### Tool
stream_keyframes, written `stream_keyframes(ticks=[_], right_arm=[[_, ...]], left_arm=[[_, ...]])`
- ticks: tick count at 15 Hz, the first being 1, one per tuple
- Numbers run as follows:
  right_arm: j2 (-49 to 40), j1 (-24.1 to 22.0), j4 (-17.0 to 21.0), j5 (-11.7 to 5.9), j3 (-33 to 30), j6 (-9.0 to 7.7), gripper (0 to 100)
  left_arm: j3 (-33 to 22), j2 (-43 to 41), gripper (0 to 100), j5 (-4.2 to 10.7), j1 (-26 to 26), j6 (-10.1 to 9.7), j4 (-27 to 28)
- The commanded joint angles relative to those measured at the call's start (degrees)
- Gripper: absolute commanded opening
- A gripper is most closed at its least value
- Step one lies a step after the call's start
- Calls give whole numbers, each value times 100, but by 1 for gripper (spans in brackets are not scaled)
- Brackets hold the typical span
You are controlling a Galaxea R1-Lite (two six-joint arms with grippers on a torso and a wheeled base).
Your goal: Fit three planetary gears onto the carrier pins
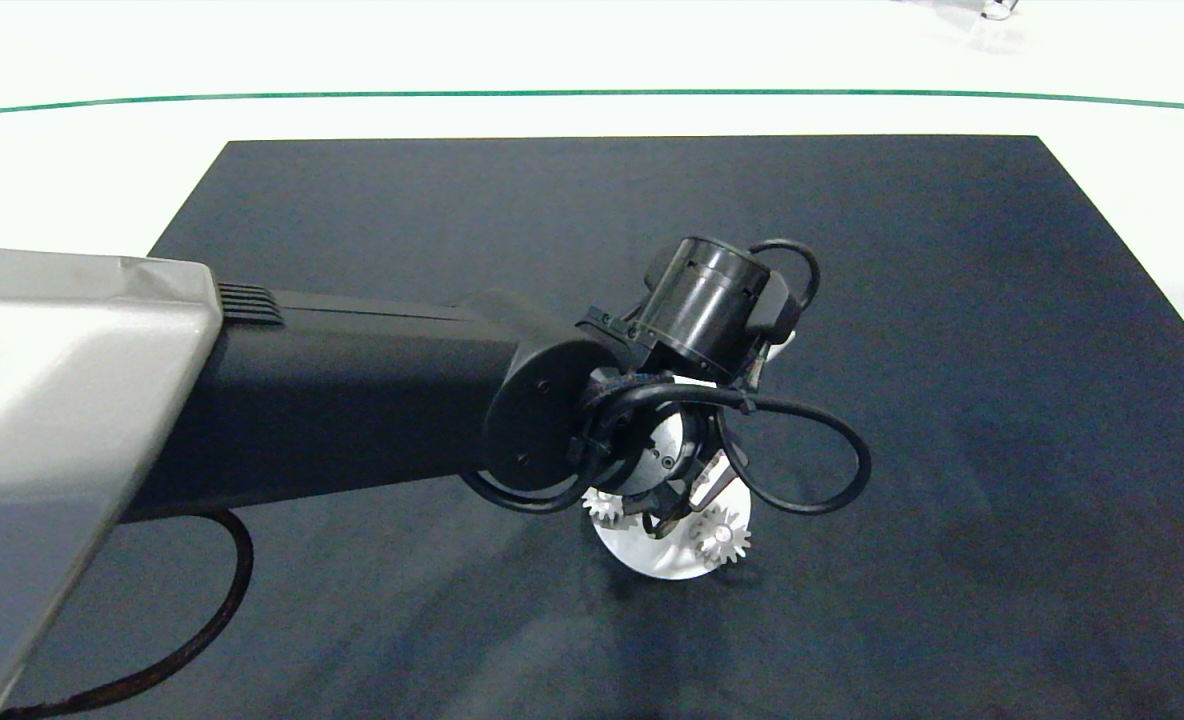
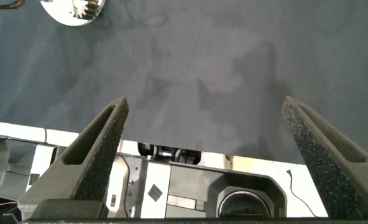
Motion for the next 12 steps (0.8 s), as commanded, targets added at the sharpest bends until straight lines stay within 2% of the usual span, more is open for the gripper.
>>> stream_keyframes(ticks=[1,9,12], right_arm=[[2,5,28,5,2,8,100],[2,5,28,5,2,8,100],[2,5,28,5,-7,8,100]], left_arm=[[-2,12,100,14,1,19,32],[-19,-32,100,14,10,72,111],[-28,-182,100,14,107,116,313]])
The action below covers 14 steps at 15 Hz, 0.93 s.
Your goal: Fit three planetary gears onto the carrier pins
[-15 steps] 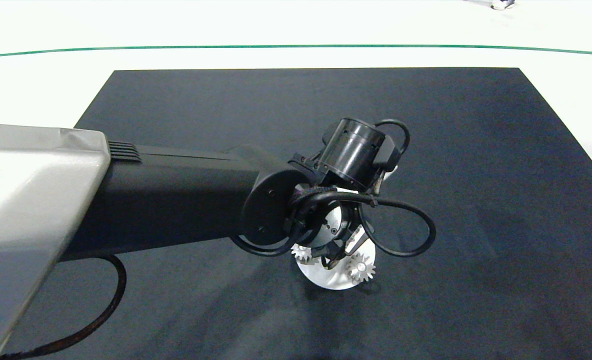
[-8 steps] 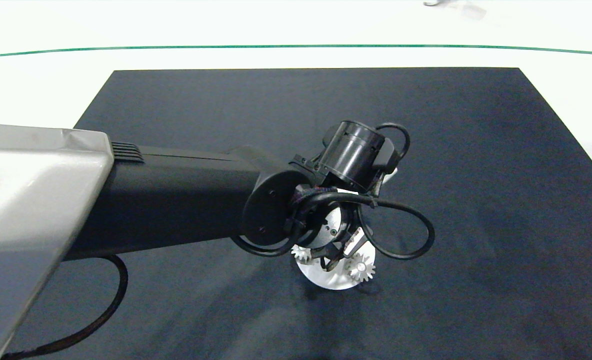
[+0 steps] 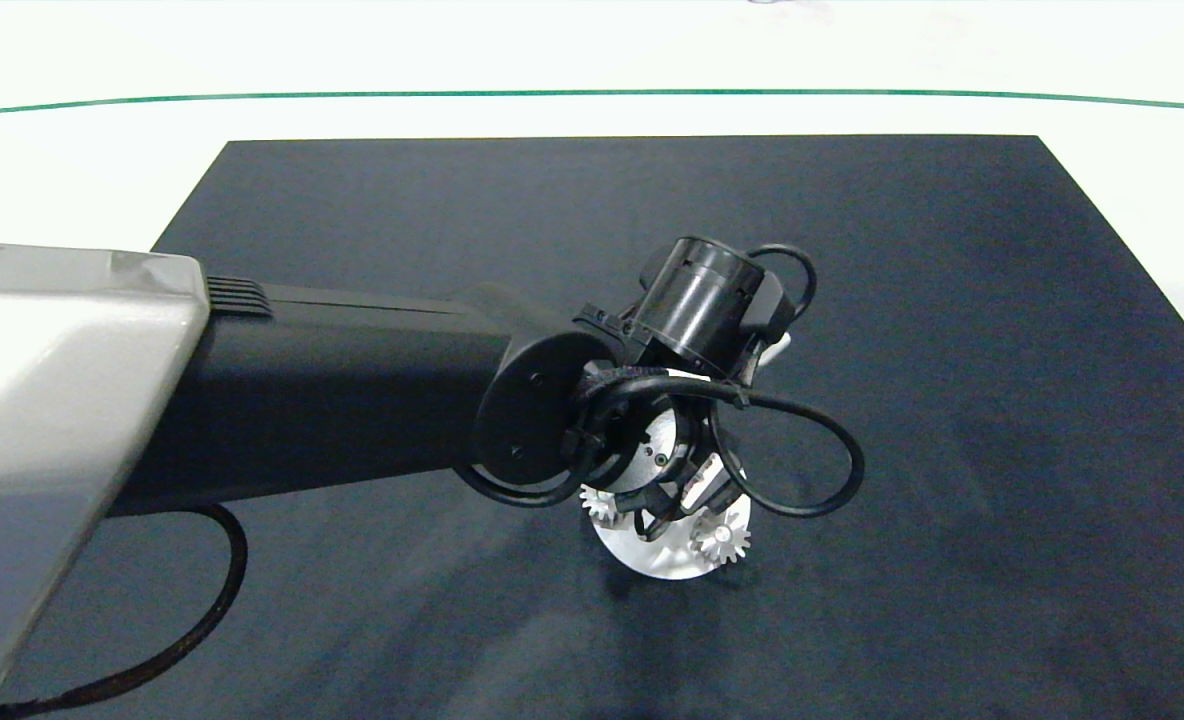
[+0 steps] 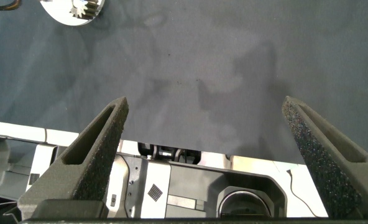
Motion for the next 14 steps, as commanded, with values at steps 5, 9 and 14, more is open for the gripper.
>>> stream_keyframes(ticks=[5,9,14], right_arm=[[0,2,19,7,-7,8,100],[0,2,19,7,-16,8,100],[-9,-7,19,7,-7,8,100]], left_arm=[[-203,-549,100,18,254,62,668],[-186,-742,100,18,201,9,808],[-238,-575,100,18,122,-17,782]])
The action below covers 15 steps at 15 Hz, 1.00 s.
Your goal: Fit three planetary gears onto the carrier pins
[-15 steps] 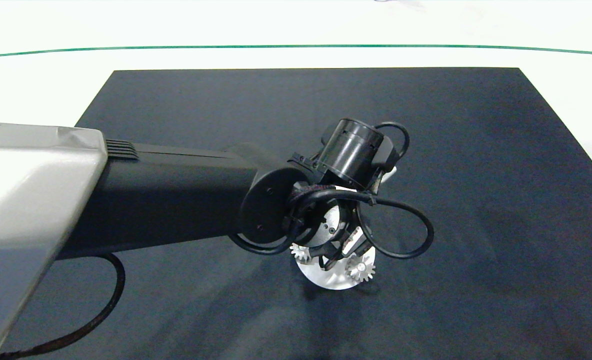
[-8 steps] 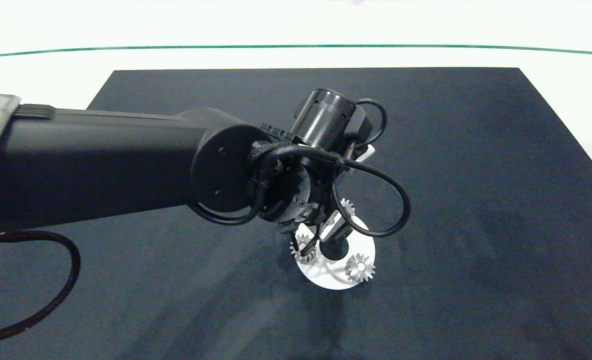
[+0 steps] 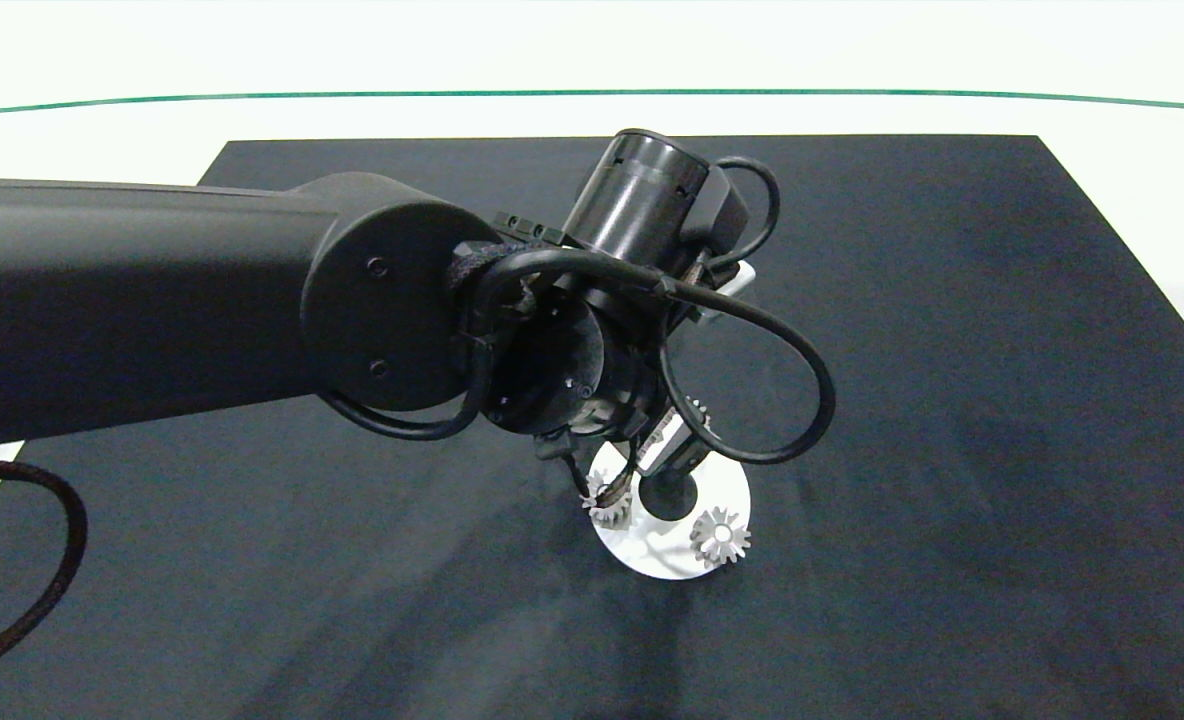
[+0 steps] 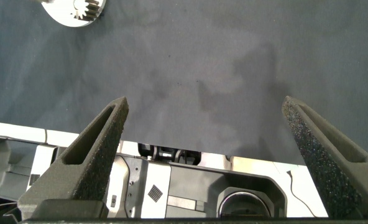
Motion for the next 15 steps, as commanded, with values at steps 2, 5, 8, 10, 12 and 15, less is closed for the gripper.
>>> stream_keyframes(ticks=[2,5,8,10,12,15], right_arm=[[-2,7,29,7,6,8,100],[7,7,29,7,6,8,100],[-2,7,29,16,15,17,100],[-2,7,20,25,15,17,100],[-2,7,20,16,15,17,100],[-2,7,20,16,15,17,100]], left_arm=[[-124,169,100,14,28,53,3],[-194,186,100,14,72,79,12],[-370,274,100,14,54,97,12],[-388,300,100,14,54,114,12],[-423,336,100,14,54,114,21],[-476,415,100,14,54,132,12]])
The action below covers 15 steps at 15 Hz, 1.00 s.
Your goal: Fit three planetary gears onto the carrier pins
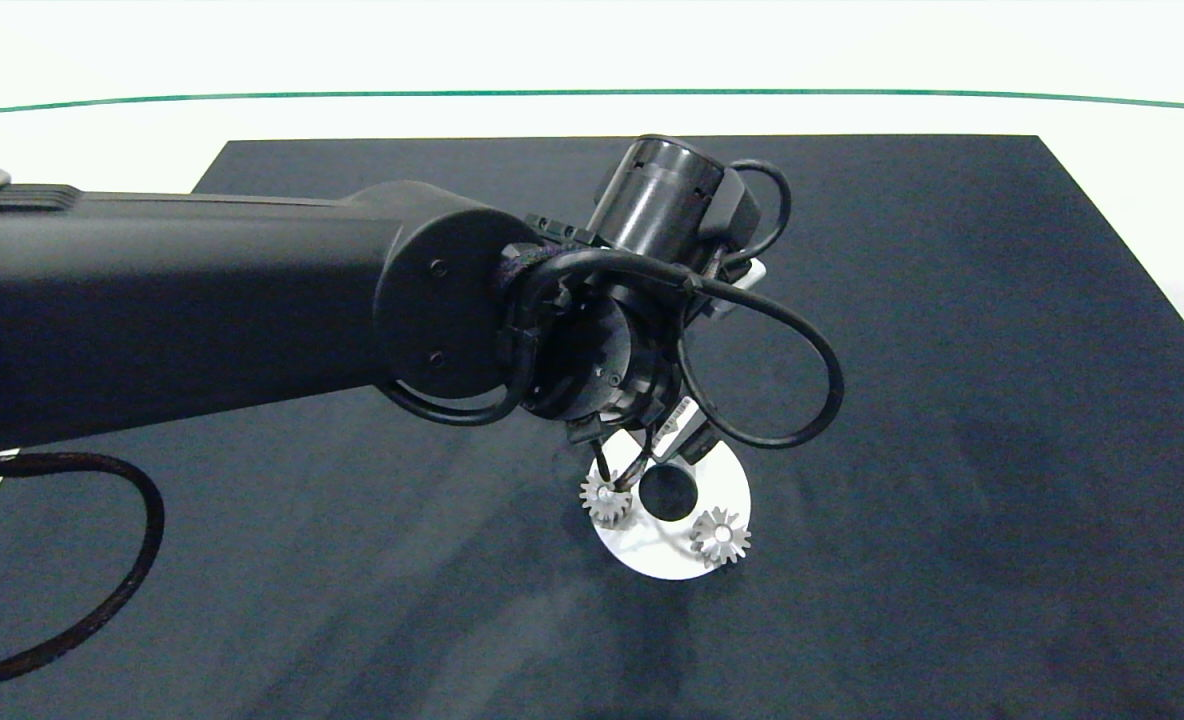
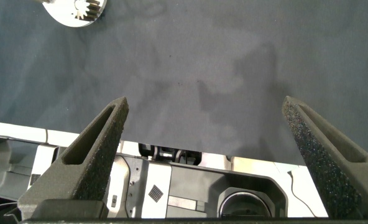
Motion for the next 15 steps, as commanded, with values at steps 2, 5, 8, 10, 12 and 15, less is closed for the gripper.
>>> stream_keyframes(ticks=[2,5,8,10,12,15], right_arm=[[11,2,28,9,-1,7,100],[2,2,28,0,-1,7,100],[2,2,28,9,17,7,100],[2,2,28,26,34,7,100],[11,2,28,26,43,7,100],[2,2,28,26,61,7,100]], left_arm=[[-91,132,100,17,9,45,17],[-170,176,100,17,18,80,17],[-240,229,100,17,44,124,17],[-249,229,100,17,53,115,26],[-240,238,100,17,71,133,17],[-240,238,100,17,106,159,26]])
